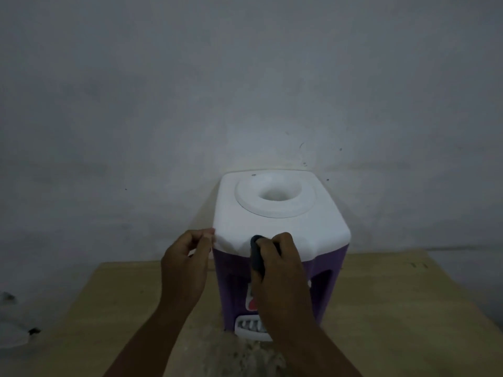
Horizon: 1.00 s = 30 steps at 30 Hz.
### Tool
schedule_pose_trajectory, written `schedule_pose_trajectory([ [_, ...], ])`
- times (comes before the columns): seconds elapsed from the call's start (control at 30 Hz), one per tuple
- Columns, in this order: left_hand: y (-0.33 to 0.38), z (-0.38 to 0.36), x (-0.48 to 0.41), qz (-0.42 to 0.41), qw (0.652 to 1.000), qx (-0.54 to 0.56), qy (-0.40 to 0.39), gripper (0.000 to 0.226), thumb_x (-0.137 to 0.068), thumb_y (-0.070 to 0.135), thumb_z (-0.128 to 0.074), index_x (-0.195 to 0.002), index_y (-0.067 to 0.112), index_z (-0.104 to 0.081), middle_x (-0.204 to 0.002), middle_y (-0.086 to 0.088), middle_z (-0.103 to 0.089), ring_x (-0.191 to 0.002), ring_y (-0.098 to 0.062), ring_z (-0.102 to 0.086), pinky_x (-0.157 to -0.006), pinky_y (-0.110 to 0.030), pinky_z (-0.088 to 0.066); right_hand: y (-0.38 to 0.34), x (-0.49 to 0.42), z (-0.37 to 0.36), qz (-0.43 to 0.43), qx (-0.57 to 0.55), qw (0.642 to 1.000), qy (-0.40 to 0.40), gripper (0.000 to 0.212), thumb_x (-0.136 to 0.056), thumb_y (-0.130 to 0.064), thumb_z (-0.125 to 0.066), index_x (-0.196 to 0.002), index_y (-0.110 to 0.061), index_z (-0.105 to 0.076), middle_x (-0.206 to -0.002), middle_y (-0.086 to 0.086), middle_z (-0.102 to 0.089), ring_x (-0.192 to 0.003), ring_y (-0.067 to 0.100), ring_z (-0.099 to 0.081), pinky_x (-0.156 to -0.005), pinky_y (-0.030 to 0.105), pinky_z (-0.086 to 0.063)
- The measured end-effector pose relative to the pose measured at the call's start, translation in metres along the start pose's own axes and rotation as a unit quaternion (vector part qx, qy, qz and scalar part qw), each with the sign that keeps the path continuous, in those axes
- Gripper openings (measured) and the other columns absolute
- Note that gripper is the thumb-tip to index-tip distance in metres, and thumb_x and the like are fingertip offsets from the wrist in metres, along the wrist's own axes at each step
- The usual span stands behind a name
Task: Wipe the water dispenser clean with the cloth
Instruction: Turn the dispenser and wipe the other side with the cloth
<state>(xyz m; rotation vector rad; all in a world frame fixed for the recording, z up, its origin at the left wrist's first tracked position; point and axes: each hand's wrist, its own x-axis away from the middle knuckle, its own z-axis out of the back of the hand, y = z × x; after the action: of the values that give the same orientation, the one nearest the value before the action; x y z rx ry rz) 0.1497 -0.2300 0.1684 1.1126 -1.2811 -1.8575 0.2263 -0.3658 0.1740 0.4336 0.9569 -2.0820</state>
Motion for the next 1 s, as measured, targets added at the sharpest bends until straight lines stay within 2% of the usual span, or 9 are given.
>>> schedule_pose_trajectory([
  [0.17, 0.008, 0.024, -0.012, 0.018, 0.995, 0.063, -0.075, 0.02, -0.098, 0.016, -0.053, -0.092, 0.015, -0.072, -0.094, 0.005, -0.073, -0.095, -0.011, -0.068, -0.088, -0.036, -0.054, -0.045, -0.009, -0.038, -0.016, -0.014, 1.0, -0.015, 0.021, -0.075, -0.007, -0.076, -0.091, -0.012, -0.064, -0.09, 0.004, -0.052, -0.071, 0.019, -0.055, -0.054, 0.022, -0.044],
  [0.23, 0.007, 0.033, -0.013, -0.024, 0.998, 0.023, -0.053, 0.016, -0.096, 0.021, -0.056, -0.09, 0.022, -0.071, -0.093, 0.009, -0.071, -0.091, -0.005, -0.066, -0.079, -0.03, -0.053, -0.06, -0.013, -0.055, -0.033, -0.016, 0.999, -0.021, 0.02, -0.077, -0.01, -0.077, -0.09, -0.013, -0.063, -0.088, 0.002, -0.051, -0.067, 0.017, -0.053, -0.053, 0.018, -0.04],
  [0.33, 0.004, 0.045, -0.011, -0.056, 0.998, -0.012, 0.008, 0.021, -0.097, 0.014, -0.055, -0.086, 0.026, -0.069, -0.088, 0.012, -0.069, -0.084, -0.002, -0.063, -0.069, -0.022, -0.046, -0.077, -0.023, -0.064, -0.091, -0.062, 0.993, -0.047, 0.022, -0.093, -0.027, -0.063, -0.108, -0.013, -0.057, -0.103, 0.001, -0.044, -0.082, 0.015, -0.051, -0.066, 0.019, -0.047],
  [0.47, 0.0, 0.054, -0.012, -0.034, 0.999, 0.024, -0.036, 0.026, -0.102, 0.019, -0.046, -0.098, 0.028, -0.071, -0.091, 0.016, -0.071, -0.086, -0.002, -0.067, -0.071, -0.027, -0.054, -0.091, -0.033, -0.052, -0.207, -0.212, 0.952, -0.078, 0.036, -0.093, -0.036, -0.06, -0.123, -0.019, -0.052, -0.112, -0.005, -0.04, -0.091, 0.003, -0.05, -0.066, 0.001, -0.043],
  [0.63, 0.018, 0.044, -0.016, -0.021, 0.985, 0.059, -0.159, 0.026, -0.101, 0.03, -0.044, -0.118, 0.032, -0.063, -0.091, 0.017, -0.071, -0.076, 0.004, -0.066, -0.06, -0.009, -0.047, -0.095, -0.046, -0.03, -0.267, -0.342, 0.897, -0.087, 0.052, -0.092, -0.029, -0.054, -0.142, -0.028, -0.038, -0.125, -0.009, -0.038, -0.096, -0.004, -0.05, -0.07, 0.008, -0.044],
  [0.73, 0.029, 0.029, -0.03, -0.052, 0.98, 0.042, -0.188, 0.024, -0.099, 0.03, -0.05, -0.121, 0.034, -0.058, -0.098, 0.014, -0.069, -0.079, 0.005, -0.065, -0.061, -0.009, -0.047, -0.088, -0.061, -0.022, -0.294, -0.322, 0.895, -0.093, 0.039, -0.086, -0.036, -0.047, -0.123, -0.03, -0.055, -0.126, 0.002, -0.053, -0.094, 0.008, -0.061, -0.075, 0.024, -0.053],
  [0.87, 0.047, 0.011, -0.05, -0.088, 0.963, 0.035, -0.251, 0.021, -0.099, 0.026, -0.049, -0.092, 0.018, -0.067, -0.079, -0.001, -0.068, -0.067, -0.005, -0.063, -0.059, -0.018, -0.047, -0.078, -0.074, -0.004, -0.297, -0.272, 0.907, -0.126, 0.048, -0.083, -0.048, -0.041, -0.12, -0.023, -0.059, -0.12, 0.006, -0.057, -0.094, 0.013, -0.062, -0.076, 0.028, -0.053],
  [0.93, 0.052, 0.003, -0.054, -0.121, 0.945, -0.012, -0.305, 0.024, -0.099, 0.023, -0.045, -0.09, 0.018, -0.067, -0.076, -0.001, -0.07, -0.067, -0.009, -0.065, -0.06, -0.022, -0.049, -0.066, -0.079, 0.008, -0.283, -0.19, 0.935, -0.1, 0.048, -0.089, -0.048, -0.043, -0.12, -0.016, -0.059, -0.118, 0.009, -0.053, -0.094, 0.017, -0.059, -0.073, 0.027, -0.05],
  [1.0, 0.05, -0.003, -0.059, -0.152, 0.912, -0.078, -0.372, 0.027, -0.097, 0.025, -0.041, -0.089, 0.021, -0.066, -0.08, 0.002, -0.071, -0.074, -0.012, -0.068, -0.068, -0.027, -0.053, -0.052, -0.082, 0.016, -0.259, -0.058, 0.961, -0.076, 0.044, -0.093, -0.049, -0.046, -0.118, -0.015, -0.059, -0.116, 0.007, -0.048, -0.1, 0.02, -0.055, -0.085, 0.031, -0.048],
])
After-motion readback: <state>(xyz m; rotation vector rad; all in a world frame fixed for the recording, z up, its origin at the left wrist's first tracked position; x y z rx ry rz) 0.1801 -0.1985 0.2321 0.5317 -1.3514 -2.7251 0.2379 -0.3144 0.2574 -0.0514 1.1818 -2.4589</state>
